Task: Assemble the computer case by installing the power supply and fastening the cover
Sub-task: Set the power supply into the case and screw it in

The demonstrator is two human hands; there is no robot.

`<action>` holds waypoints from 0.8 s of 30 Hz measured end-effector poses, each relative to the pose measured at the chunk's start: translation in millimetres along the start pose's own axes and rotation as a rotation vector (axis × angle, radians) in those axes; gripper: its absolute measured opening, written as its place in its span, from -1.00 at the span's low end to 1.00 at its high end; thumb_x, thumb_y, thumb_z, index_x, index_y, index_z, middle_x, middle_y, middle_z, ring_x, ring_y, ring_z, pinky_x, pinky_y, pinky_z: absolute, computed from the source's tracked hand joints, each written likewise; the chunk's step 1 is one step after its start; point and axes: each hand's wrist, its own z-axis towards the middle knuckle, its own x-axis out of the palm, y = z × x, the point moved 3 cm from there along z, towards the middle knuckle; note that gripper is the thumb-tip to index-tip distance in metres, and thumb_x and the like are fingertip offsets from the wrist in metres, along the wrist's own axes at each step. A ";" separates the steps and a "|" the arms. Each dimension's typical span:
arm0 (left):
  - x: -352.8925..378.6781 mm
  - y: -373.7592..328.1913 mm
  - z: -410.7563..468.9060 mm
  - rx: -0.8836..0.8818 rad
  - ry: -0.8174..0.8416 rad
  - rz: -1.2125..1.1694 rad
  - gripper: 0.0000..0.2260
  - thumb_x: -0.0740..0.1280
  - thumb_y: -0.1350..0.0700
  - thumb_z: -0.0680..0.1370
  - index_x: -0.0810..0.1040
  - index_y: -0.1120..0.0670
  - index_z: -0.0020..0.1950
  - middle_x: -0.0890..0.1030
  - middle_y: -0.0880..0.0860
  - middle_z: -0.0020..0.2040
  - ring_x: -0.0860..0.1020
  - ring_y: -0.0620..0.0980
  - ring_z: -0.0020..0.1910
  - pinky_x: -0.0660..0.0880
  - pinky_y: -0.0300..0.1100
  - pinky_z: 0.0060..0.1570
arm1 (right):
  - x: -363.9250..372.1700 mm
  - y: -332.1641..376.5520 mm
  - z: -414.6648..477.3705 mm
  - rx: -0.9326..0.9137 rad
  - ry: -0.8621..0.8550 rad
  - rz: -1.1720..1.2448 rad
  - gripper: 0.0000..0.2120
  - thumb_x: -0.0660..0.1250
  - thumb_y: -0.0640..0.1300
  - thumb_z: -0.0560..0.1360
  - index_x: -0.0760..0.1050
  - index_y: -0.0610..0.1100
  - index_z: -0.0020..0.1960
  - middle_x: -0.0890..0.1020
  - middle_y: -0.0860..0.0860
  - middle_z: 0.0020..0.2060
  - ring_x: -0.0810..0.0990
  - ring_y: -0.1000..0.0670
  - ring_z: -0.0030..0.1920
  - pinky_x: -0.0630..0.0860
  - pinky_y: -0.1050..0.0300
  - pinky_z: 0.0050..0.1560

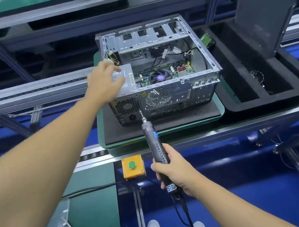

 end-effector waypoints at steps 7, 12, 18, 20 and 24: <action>15.2 -22.3 58.1 -0.102 0.346 0.395 -0.22 0.11 -0.46 0.47 0.45 0.12 0.41 0.36 0.21 0.44 0.33 0.24 0.40 0.33 0.13 0.27 | -8.1 -23.1 10.9 0.070 -0.042 0.052 -0.62 0.42 -0.24 0.52 0.41 -0.01 0.26 0.56 -0.05 -0.15 0.57 0.03 -0.35 0.58 0.08 -0.36; 47.9 -19.6 72.6 -0.127 0.357 0.507 -0.07 0.25 -0.48 0.39 0.25 0.17 0.51 0.29 0.28 0.47 0.27 0.33 0.45 0.27 0.19 0.35 | -15.4 -41.6 21.1 0.102 -0.046 0.036 -0.58 0.41 -0.23 0.51 0.40 0.03 0.30 0.56 -0.02 -0.16 0.56 0.03 -0.37 0.58 0.12 -0.37; 54.1 -10.2 88.6 -0.042 0.355 0.388 -0.50 0.27 -0.22 0.44 0.33 0.12 0.18 0.53 0.25 0.16 0.48 0.25 0.05 0.41 0.10 0.02 | -19.9 -55.8 32.9 0.121 -0.043 -0.006 -0.55 0.41 -0.20 0.50 0.39 0.05 0.32 0.55 -0.05 -0.13 0.57 0.03 -0.35 0.58 0.12 -0.36; 51.9 -10.0 95.2 -0.044 0.425 0.344 -0.56 0.23 -0.20 0.47 0.31 0.08 0.17 0.53 0.25 0.17 0.45 0.20 0.01 0.41 0.06 -0.02 | -20.3 -58.7 36.6 0.119 -0.038 -0.018 -0.53 0.41 -0.20 0.50 0.39 0.08 0.33 0.55 -0.05 -0.12 0.57 0.04 -0.35 0.58 0.13 -0.35; 52.8 -11.3 109.6 -0.027 0.445 0.403 -0.52 0.22 -0.25 0.47 0.47 0.05 0.22 0.50 0.18 0.32 0.46 0.20 0.15 0.41 0.08 0.14 | -19.3 -63.2 41.9 0.102 -0.023 -0.022 -0.50 0.41 -0.19 0.51 0.37 0.14 0.36 0.55 -0.05 -0.10 0.56 0.08 -0.38 0.57 0.16 -0.36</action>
